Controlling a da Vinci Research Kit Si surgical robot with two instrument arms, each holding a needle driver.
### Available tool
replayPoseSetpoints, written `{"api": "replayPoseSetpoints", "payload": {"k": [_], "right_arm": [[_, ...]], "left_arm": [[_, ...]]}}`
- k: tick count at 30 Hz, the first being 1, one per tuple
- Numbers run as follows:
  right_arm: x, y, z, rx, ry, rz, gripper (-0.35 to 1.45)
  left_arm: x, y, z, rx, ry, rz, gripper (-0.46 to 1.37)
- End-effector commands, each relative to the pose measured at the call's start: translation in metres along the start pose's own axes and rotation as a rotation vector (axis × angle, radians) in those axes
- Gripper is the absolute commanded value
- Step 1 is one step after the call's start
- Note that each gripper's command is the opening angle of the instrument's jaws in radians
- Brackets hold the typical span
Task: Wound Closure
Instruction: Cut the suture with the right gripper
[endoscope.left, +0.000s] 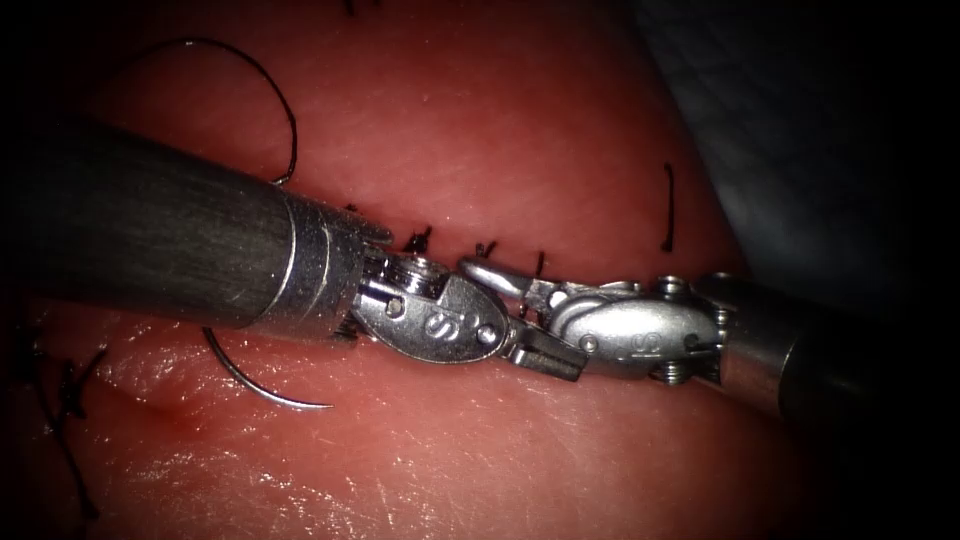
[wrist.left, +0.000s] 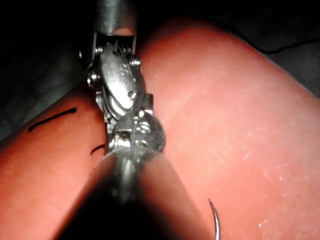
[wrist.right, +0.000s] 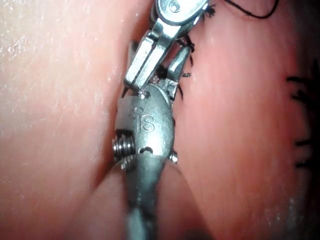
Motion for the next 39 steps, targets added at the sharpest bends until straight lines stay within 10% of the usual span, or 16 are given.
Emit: {"api": "replayPoseSetpoints", "payload": {"k": [1, 3, 32, 33, 35, 39], "right_arm": [[-0.0002, 0.0001, -0.0001, 0.001, 0.0, 0.008, 0.05], [-0.0003, 0.0003, -0.0002, -0.003, -0.003, 0.01, -0.35], [-0.0002, 0.0007, -0.0006, -0.012, -0.01, 0.085, -0.35], [-0.0002, 0.0009, -0.0006, -0.012, -0.01, 0.092, -0.3], [-0.0001, 0.0011, -0.0007, -0.013, -0.01, 0.105, 0.42], [-0.0001, 0.0011, -0.0009, -0.027, -0.022, 0.129, 0.94]], "left_arm": [[-0.0001, 0.0001, 0.0002, -0.008, -0.002, 0.0, -0.35], [-0.0001, 0.0002, 0.0003, -0.008, -0.002, -0.004, -0.35], [-0.0002, 0.0004, 0.0004, -0.009, 0.0, -0.012, -0.35], [-0.0002, 0.0004, 0.0004, -0.009, 0.0, -0.012, -0.35], [-0.0002, 0.0004, 0.0004, -0.01, 0.0, -0.012, -0.35], [-0.0002, 0.0004, 0.0003, -0.011, 0.001, -0.011, -0.35]]}}
